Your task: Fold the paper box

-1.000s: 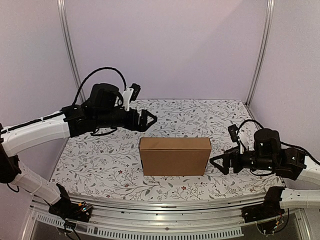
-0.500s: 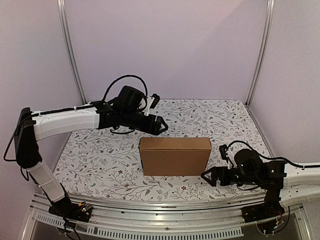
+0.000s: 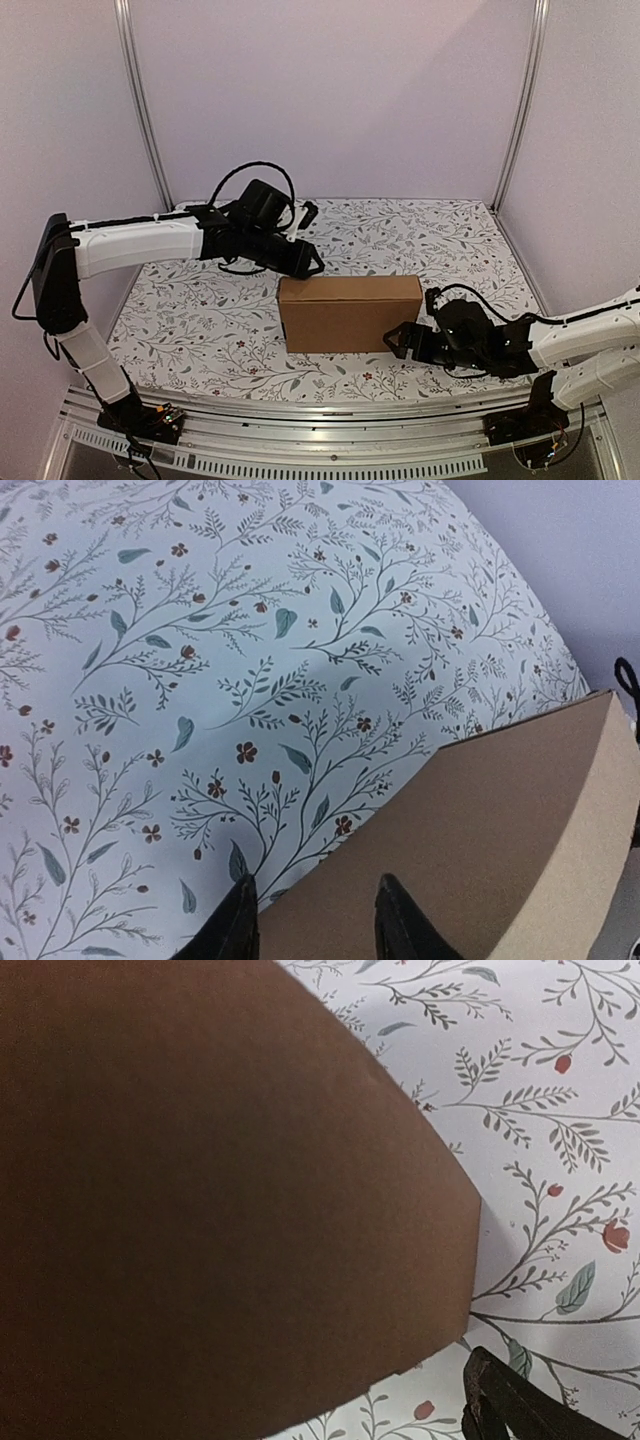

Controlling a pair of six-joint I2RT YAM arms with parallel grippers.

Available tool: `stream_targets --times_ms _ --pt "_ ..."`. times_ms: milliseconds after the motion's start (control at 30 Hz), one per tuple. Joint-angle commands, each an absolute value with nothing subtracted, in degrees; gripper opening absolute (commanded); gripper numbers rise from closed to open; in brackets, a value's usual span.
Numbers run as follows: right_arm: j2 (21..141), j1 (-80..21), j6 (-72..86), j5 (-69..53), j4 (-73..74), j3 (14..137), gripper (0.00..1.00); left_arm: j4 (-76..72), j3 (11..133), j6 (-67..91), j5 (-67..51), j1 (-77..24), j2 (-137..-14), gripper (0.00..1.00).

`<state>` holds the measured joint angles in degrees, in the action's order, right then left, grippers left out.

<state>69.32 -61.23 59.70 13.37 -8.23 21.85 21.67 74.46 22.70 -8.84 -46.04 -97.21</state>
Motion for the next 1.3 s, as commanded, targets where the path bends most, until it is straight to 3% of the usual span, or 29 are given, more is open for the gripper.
stream_targets --times_ms 0,367,733,933,1133,1267 --pt "71.6 -61.7 62.2 19.6 -11.2 25.5 0.94 23.0 71.5 23.1 -9.8 -45.1 -94.5 0.36" --pt "81.0 -59.8 60.6 28.8 -11.1 35.5 0.99 22.6 65.9 24.4 -9.9 -45.1 -89.9 0.28" --pt "96.8 -55.7 54.0 20.6 -14.5 48.2 0.99 19.8 58.7 27.8 -10.5 -45.1 -83.4 0.28" --pt "96.9 -55.2 51.3 17.4 -14.5 47.4 0.99 21.0 57.7 27.1 -9.0 -45.0 -80.5 0.28" --pt "95.0 -55.0 51.6 12.2 -14.7 43.8 0.85 21.0 58.9 26.2 -9.1 -44.9 -79.9 0.28" --pt "94.8 -55.1 52.8 10.5 -16.9 41.3 0.61 20.3 60.6 26.2 -11.5 -44.9 -81.3 0.26"
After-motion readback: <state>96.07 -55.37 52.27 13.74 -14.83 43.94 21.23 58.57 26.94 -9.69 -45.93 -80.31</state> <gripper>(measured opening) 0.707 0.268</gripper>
